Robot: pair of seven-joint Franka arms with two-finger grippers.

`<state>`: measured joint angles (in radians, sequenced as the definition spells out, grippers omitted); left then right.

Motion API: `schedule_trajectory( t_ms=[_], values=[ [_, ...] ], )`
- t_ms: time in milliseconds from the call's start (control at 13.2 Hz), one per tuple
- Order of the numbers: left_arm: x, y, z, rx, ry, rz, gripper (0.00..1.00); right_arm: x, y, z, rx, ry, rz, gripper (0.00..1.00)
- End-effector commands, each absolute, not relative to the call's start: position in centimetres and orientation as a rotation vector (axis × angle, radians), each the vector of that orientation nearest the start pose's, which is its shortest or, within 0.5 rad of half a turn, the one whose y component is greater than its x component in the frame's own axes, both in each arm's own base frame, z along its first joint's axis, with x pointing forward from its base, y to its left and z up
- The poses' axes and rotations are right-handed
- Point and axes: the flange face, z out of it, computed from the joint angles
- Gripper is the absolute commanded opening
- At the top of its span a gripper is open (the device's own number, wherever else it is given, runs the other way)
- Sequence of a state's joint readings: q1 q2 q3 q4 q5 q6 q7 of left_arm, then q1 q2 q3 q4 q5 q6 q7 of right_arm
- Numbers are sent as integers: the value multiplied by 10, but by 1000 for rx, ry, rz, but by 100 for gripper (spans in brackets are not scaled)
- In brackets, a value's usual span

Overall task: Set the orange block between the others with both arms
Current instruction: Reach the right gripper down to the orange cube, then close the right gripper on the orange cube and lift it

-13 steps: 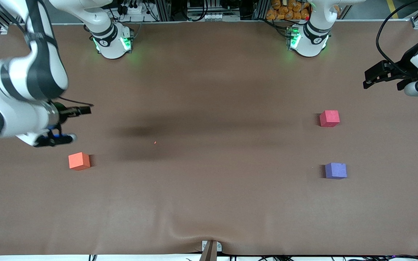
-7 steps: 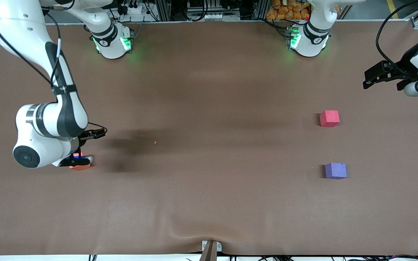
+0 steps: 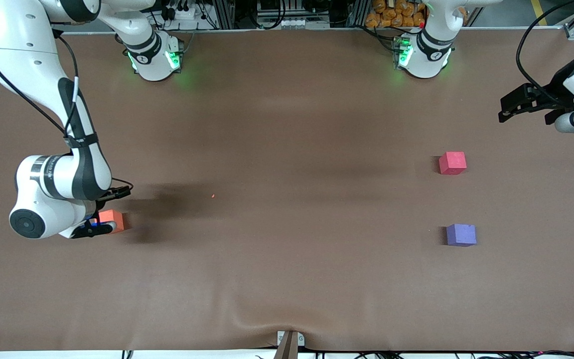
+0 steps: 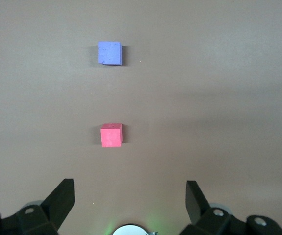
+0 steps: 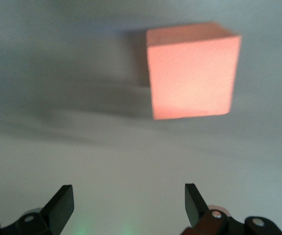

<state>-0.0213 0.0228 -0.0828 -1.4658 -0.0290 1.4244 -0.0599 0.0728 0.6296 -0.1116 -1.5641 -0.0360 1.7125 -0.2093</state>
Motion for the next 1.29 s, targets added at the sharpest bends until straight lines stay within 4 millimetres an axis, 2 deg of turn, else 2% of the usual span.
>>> schedule_trajectory(
  t_ms=[0,76,227,379,531,758,986,1137,1213],
  values=[
    [544,-59,652,-3164,102,88,100,658,-25,256,-3116,-416,665,100],
    [544,-59,652,-3164,102,88,100,664,-25,255,-3114,-501,606,100],
    [544,-59,652,-3164,102,88,100,666,-26,248,-3111,-540,586,100],
    [544,-59,652,-3164,102,88,100,671,-45,242,-3120,-516,518,100],
    [544,-59,652,-3164,102,88,100,677,-48,236,-3106,-642,449,100],
    [544,-59,652,-3164,100,88,100,677,-53,227,-3100,-638,446,100],
    [544,-59,652,-3164,100,88,100,683,-57,222,-3117,-635,370,100],
    [544,-59,652,-3164,100,88,100,682,-58,207,-3114,-628,386,100],
    [544,-59,652,-3164,102,88,100,682,-59,206,-3115,-626,386,100]
  ],
)
